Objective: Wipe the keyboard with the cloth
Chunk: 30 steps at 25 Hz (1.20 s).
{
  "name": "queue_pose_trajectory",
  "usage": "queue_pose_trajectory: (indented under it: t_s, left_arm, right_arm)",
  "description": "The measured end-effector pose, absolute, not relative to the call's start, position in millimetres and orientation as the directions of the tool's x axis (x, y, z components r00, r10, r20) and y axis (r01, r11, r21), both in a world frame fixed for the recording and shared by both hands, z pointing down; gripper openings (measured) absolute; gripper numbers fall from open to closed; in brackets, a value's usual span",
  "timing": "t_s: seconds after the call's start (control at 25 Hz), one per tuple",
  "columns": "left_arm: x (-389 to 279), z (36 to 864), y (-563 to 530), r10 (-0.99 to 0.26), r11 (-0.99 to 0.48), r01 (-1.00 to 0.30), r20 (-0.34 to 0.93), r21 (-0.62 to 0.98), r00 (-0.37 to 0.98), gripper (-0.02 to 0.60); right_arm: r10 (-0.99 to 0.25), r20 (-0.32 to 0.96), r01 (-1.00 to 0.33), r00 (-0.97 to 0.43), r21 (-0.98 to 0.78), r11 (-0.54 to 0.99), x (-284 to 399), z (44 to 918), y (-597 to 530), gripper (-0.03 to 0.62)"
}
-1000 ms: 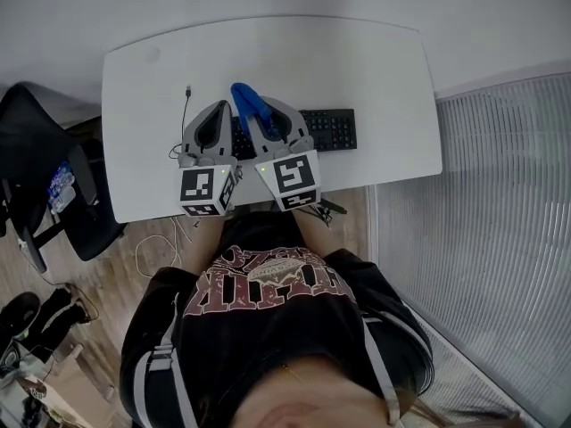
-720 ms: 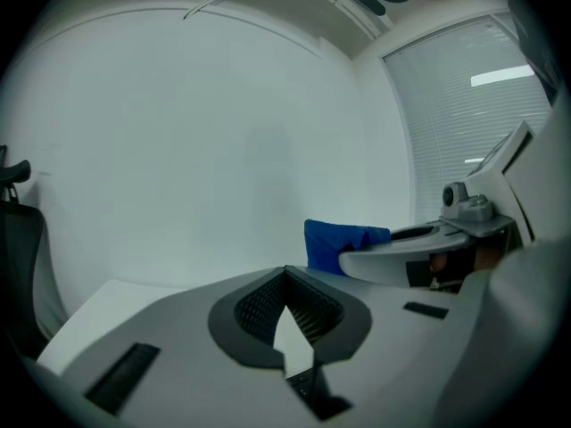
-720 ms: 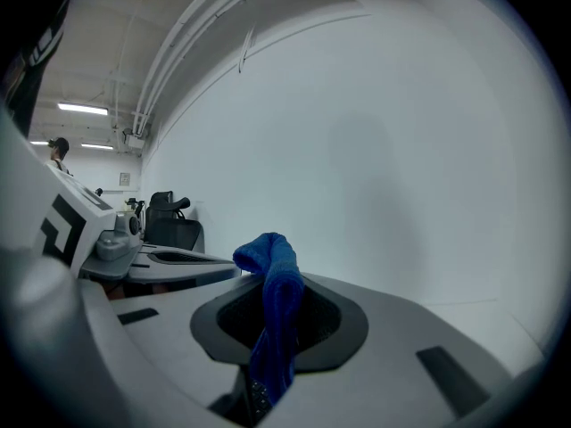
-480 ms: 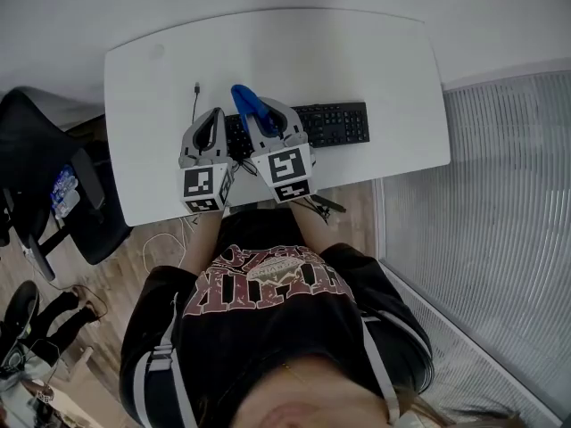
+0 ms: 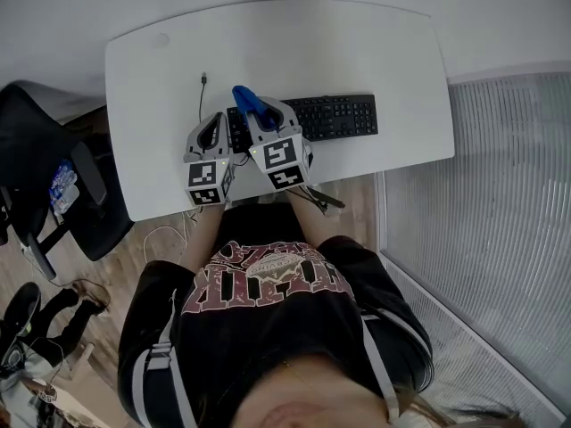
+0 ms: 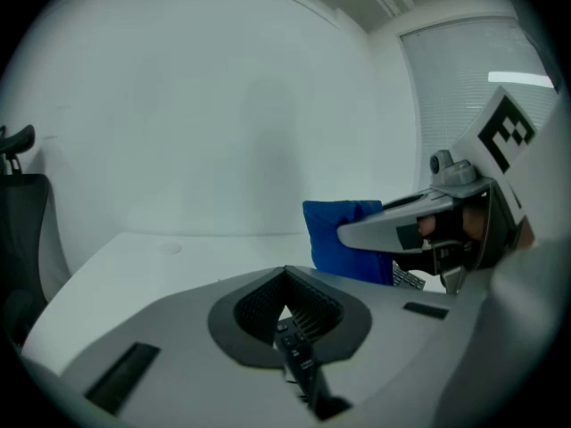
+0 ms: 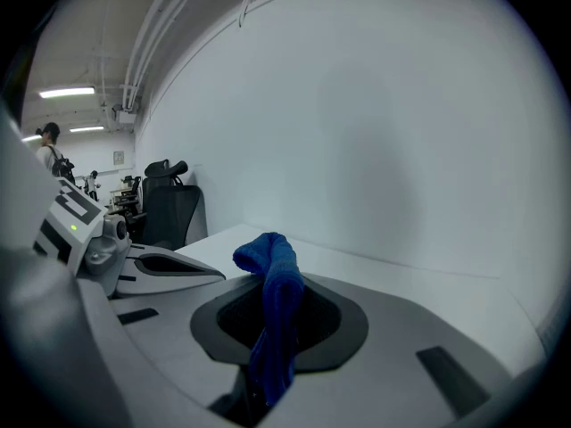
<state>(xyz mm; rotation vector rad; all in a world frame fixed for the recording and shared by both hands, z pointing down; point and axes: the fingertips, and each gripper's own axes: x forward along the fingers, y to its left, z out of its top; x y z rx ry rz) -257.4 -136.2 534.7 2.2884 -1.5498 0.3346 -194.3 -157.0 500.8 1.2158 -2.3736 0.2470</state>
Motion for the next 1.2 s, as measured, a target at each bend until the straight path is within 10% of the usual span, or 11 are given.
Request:
queue_pose_trajectory:
  t_s: [1.2]
  left_arm:
    - [-249, 627, -120, -0.668, -0.334, -0.914, 0.626, 0.232, 0.403, 0.029]
  right_arm:
    - [-0.365, 0.712, -0.556, -0.599, -0.042, 0.830, -250, 605, -158, 0.064]
